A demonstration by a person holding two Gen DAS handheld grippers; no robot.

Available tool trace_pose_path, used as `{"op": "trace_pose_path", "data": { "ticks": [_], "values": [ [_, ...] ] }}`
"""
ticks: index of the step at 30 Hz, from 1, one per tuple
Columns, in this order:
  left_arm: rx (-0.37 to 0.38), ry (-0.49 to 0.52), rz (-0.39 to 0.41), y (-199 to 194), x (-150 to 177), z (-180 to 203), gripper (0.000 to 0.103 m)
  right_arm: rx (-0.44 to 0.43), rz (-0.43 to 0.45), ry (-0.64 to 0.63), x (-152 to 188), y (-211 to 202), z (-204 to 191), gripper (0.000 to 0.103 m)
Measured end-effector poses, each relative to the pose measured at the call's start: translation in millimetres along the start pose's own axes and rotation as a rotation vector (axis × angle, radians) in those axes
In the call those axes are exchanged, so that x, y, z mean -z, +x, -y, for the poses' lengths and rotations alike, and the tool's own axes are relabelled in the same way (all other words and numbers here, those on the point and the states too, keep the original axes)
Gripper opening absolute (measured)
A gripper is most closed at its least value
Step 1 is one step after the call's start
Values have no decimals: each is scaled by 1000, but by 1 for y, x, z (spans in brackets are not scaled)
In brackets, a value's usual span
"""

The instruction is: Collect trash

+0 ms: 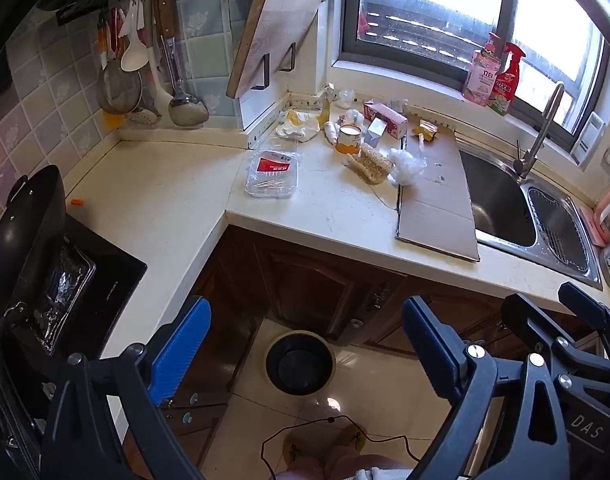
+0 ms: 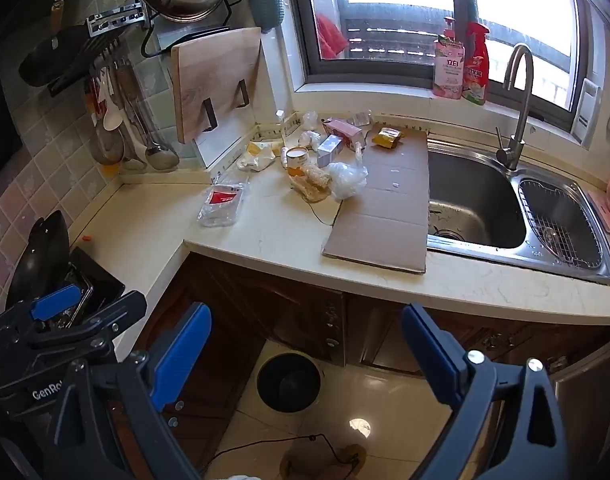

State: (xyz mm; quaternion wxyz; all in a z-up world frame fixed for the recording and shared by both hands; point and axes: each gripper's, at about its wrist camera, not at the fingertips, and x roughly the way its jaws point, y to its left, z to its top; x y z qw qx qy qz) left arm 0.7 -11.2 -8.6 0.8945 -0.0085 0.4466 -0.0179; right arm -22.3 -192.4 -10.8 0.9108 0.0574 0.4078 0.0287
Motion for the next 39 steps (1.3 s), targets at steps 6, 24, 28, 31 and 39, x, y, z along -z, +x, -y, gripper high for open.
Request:
{"op": "trace_pose_path", "data": {
  "ticks": [6, 24, 28, 31, 39],
  "values": [
    [3, -5, -10, 2, 0, -1, 95, -2, -5, 3, -1, -1, -1, 97],
    [-16, -6, -25, 2, 6, -10, 95, -16, -24, -4, 6, 3, -12, 92],
    [-16, -5, -33, 1, 6, -11, 95, -17, -32, -1, 7, 2, -14, 91],
    [-14, -6, -38, 0, 7, -12, 95, -16, -34, -3, 8, 1, -15, 91],
    [-15, -5, -38, 0, 7, -11, 95, -19, -31, -10, 11, -3, -18, 89]
  ]
}}
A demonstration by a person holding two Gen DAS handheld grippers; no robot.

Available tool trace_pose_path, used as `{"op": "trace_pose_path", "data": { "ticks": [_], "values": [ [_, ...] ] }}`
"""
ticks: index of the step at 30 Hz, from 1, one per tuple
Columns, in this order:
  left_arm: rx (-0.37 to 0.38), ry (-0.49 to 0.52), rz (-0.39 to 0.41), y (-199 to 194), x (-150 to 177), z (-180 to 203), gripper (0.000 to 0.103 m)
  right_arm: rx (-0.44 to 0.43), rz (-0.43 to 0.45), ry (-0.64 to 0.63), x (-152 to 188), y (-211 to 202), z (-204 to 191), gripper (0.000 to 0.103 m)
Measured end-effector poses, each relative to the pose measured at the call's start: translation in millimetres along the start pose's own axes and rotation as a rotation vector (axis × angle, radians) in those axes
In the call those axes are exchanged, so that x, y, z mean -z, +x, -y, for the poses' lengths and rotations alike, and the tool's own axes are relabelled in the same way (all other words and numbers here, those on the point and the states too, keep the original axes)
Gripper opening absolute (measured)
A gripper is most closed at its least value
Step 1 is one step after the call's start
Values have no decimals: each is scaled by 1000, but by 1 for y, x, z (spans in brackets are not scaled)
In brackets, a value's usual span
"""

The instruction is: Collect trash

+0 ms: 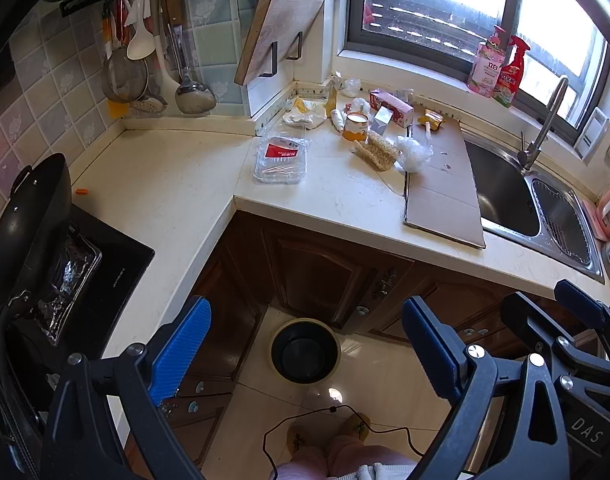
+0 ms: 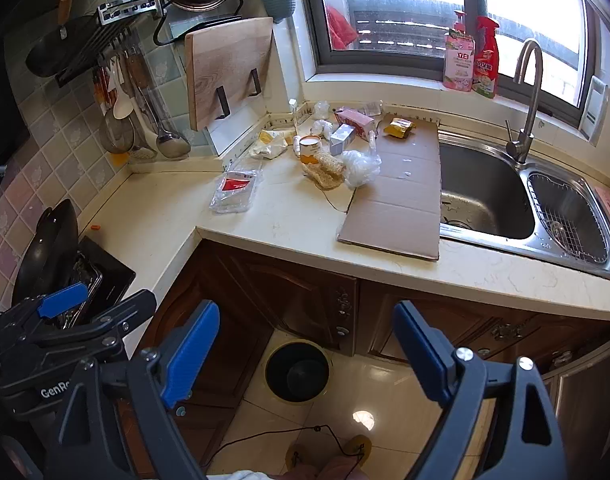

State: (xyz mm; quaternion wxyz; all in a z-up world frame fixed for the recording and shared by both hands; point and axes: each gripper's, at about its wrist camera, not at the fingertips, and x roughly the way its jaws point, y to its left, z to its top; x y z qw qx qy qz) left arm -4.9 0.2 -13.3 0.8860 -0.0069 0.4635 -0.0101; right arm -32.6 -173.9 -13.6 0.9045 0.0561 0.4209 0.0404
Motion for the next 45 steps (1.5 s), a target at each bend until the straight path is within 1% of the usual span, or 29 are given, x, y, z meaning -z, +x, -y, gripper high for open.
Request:
{"op": "trace_pose_path", "data": {
  "ticks": [22, 29, 35, 41, 45],
  "values": [
    [7, 7, 6, -9, 7, 0, 95, -1, 11, -5, 2, -10, -4, 88],
    [8, 12, 7, -12, 8, 0, 95, 0, 21, -2, 10, -18, -12, 86],
    [20, 26, 4, -16, 12, -11, 95, 4, 22, 12, 14, -21, -19, 86],
    [43, 51, -10, -12, 12, -20, 96, 22, 32, 13, 19, -23, -28, 86],
    [78, 34, -19, -6, 6, -30, 96, 38, 36, 31, 18, -22, -28, 86]
  ]
}}
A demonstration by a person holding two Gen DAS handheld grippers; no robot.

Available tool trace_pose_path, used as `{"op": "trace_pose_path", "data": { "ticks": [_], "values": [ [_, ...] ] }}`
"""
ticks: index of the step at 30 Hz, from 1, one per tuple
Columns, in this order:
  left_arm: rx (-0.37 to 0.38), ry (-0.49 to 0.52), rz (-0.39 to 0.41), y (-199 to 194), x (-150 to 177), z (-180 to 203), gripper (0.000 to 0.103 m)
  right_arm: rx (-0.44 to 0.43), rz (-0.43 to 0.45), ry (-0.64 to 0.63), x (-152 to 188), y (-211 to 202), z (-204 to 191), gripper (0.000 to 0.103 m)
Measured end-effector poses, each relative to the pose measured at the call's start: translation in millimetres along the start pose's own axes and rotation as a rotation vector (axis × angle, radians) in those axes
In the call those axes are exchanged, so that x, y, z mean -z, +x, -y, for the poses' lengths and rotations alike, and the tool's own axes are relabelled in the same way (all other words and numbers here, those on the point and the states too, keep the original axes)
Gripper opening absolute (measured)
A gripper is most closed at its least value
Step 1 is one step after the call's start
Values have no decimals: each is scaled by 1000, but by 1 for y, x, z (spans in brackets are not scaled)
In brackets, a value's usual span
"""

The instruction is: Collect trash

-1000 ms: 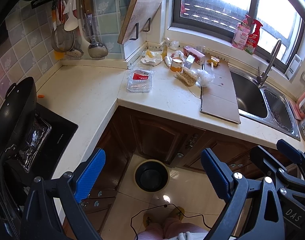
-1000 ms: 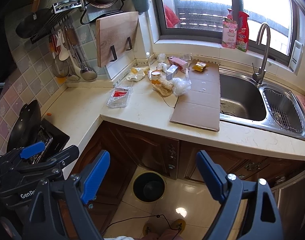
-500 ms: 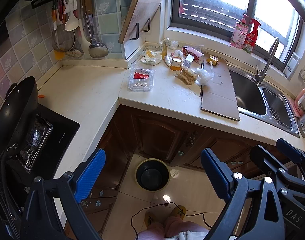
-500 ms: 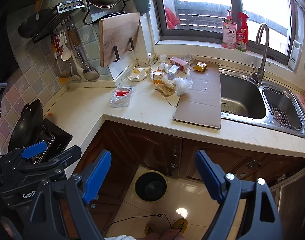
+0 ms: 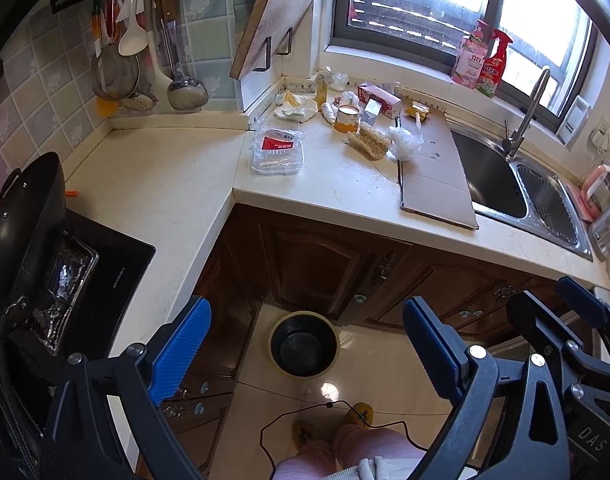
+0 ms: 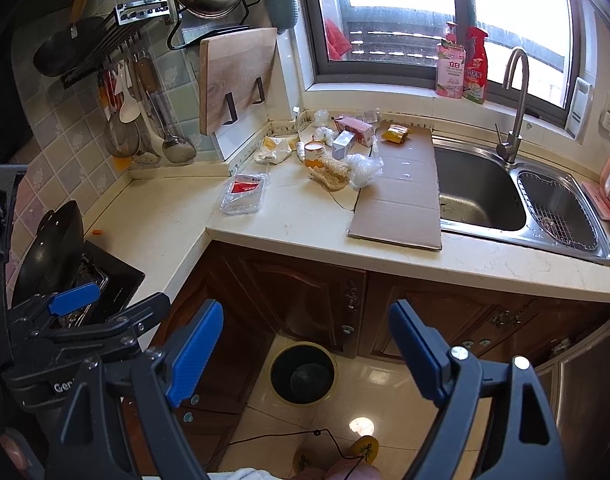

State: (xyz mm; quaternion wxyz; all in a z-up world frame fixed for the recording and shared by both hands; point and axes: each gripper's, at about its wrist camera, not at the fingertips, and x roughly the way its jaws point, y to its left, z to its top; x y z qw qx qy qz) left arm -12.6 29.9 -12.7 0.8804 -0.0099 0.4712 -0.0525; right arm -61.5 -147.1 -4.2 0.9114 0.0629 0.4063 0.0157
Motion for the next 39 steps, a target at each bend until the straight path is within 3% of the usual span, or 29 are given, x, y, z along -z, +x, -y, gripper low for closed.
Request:
{"op": "trace_pose_path", "data": {
  "ticks": [4, 9, 15, 21, 29, 35, 39],
  "values": [
    [55, -47, 66, -4, -8, -14, 96, 11, 8, 24, -7, 3, 6, 86],
    [32, -72, 98, 6, -24, -22, 96, 2, -18, 43, -29, 23, 21, 86],
    [51, -111, -26, 50, -55, -21, 96, -23, -33, -1, -73, 63, 44, 86],
    [64, -181, -51, 96, -104, -1, 96, -58, -53, -83, -140, 119, 72, 86],
    [139, -287, -142, 184, -172, 39, 96, -102, -191, -61, -218, 235, 140, 84],
    [199, -406, -227, 263, -199, 52, 96, -161, -339, -49, -235, 322, 166, 70],
    [235, -501, -278, 309, -210, 53, 95, -203, -403, -58, -234, 364, 168, 69]
  ]
}}
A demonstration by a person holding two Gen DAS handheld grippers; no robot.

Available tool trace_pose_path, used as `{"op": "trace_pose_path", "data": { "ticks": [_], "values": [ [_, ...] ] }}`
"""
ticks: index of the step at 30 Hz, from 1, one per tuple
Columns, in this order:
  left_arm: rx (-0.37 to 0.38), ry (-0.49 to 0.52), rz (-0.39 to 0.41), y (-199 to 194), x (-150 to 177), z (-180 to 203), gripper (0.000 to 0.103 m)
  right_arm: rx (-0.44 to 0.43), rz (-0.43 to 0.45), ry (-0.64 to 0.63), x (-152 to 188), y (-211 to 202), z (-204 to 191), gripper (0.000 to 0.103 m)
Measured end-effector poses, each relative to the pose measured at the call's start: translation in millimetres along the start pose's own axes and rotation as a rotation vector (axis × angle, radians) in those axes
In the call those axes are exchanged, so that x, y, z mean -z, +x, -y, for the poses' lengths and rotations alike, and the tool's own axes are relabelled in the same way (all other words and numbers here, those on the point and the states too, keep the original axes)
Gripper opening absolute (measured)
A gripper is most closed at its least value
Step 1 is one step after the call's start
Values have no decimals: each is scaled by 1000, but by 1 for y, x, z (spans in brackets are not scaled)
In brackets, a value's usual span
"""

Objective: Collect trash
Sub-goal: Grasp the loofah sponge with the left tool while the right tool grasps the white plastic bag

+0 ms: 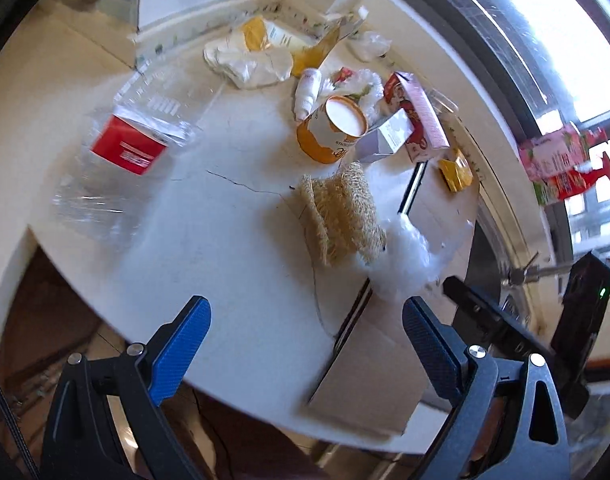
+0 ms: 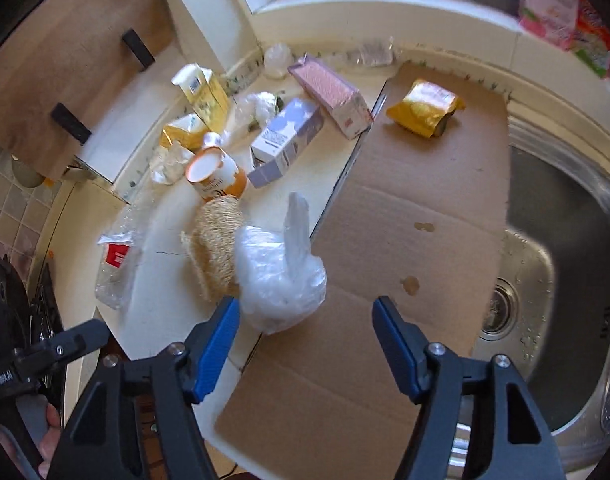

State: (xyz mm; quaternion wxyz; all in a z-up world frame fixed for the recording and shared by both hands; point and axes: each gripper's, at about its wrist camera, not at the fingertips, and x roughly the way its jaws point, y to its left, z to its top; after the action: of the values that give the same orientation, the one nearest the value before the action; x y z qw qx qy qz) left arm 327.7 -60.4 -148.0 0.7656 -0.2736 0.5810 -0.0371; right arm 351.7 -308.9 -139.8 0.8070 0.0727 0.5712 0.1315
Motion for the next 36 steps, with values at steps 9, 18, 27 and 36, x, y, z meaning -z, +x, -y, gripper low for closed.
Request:
{"op": "trace_pose_path", "data": {
  "ticks": [9, 18, 27, 36],
  "values": [
    [37, -114, -38, 51, -44, 11, 95, -172, -126, 28, -12, 46, 15, 32],
    [-8, -124, -87, 88, -72, 30, 96, -228, -90, 52, -3, 26, 30, 10],
    [-82, -107, -110, 117, -79, 41, 96, -234, -78, 46, 5, 13, 33, 9],
    [-9, -118, -61, 115, -71, 45, 35, -222, -58, 58, 20, -1, 31, 9]
  ]
}}
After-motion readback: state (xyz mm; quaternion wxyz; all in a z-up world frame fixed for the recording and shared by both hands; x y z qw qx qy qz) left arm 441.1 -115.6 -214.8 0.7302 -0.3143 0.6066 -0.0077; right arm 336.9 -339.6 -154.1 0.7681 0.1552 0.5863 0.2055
